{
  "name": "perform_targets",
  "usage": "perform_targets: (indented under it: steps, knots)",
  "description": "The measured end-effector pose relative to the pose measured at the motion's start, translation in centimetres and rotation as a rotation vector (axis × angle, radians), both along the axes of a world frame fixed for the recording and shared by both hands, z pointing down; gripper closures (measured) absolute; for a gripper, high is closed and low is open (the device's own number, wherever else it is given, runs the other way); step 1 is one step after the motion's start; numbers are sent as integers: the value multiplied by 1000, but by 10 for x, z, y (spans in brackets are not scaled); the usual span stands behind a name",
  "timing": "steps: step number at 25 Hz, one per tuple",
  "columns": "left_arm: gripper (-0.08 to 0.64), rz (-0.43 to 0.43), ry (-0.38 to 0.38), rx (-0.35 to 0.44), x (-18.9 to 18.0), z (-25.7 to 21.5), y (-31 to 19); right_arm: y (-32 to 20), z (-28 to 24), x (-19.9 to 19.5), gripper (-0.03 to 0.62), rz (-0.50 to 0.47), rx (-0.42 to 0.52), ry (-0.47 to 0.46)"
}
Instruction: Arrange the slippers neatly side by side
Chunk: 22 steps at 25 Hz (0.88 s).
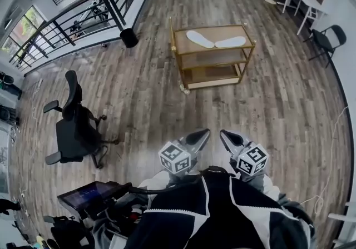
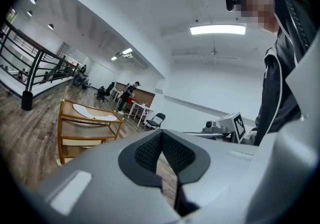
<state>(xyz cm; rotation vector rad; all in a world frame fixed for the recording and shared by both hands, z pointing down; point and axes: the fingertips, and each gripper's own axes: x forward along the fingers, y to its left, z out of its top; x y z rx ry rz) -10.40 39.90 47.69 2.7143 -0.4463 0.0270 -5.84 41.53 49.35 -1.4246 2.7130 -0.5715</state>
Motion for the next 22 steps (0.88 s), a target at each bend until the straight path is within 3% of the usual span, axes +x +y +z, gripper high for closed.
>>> perform_targets:
  steps: [9,17,22]
  knots:
    - [546,-7,-41,3,18,4,-37,-30,10,14,588,-13,1,-39]
    - [546,98,-25,13,50,15,-92,-83,21,35,588,45,-8,4]
    - [546,176,-21,76,64,1,-145,-136,8,52,588,123,13,32]
